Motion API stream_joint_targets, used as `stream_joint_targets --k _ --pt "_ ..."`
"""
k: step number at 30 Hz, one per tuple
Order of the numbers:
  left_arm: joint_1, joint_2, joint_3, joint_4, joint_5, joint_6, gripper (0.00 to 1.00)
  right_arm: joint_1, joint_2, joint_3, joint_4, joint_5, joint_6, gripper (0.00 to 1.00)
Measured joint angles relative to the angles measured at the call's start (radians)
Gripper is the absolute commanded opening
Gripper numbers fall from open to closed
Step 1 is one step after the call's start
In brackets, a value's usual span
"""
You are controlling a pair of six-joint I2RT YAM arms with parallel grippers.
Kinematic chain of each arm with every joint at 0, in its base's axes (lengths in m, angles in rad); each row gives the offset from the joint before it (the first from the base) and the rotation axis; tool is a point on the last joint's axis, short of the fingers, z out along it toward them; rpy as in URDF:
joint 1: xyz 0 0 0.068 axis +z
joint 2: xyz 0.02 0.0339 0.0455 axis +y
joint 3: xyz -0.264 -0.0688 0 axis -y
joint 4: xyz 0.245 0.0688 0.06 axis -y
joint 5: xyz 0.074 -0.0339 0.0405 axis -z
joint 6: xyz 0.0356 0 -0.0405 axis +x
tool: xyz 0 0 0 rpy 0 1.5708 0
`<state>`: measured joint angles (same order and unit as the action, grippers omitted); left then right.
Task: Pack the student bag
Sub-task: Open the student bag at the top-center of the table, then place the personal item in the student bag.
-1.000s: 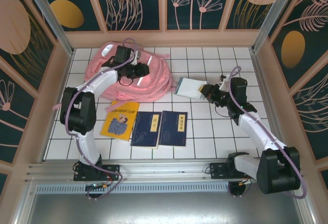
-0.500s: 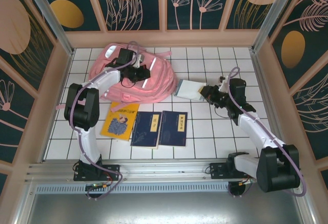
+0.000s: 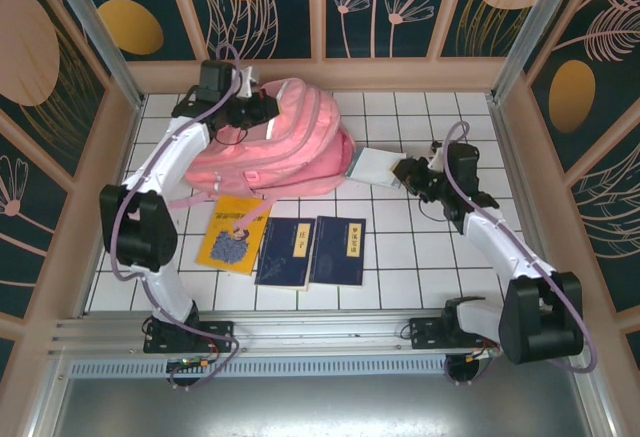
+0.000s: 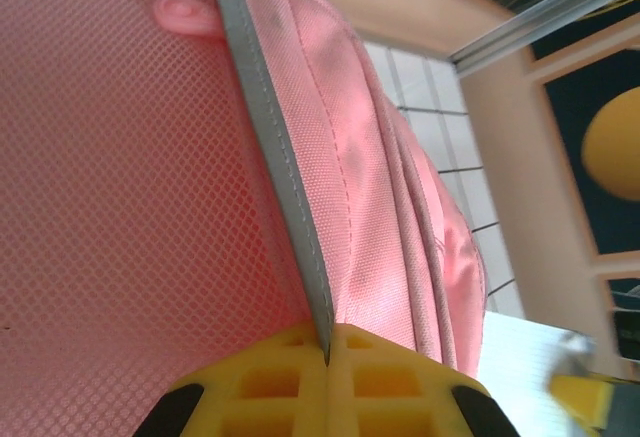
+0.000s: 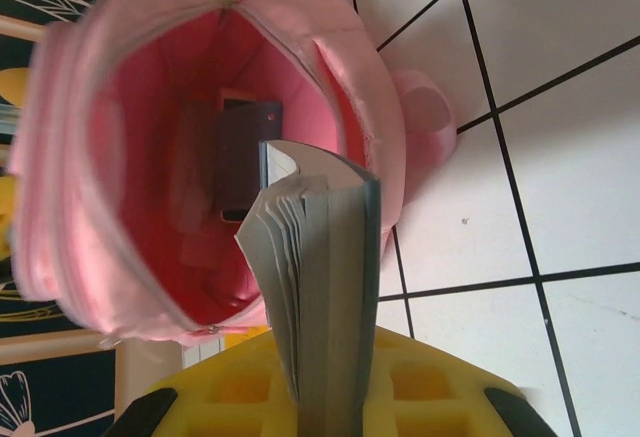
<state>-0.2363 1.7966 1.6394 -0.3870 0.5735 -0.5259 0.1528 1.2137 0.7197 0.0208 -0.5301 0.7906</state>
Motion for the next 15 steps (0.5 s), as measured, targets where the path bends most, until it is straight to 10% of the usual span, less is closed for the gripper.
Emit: stream_joint_targets --k 15 --pt "0.006 -0.031 -0.034 0.168 0.272 -0.201 0.0 0.164 0.345 0.242 0.146 -0.071 0.089 0.0"
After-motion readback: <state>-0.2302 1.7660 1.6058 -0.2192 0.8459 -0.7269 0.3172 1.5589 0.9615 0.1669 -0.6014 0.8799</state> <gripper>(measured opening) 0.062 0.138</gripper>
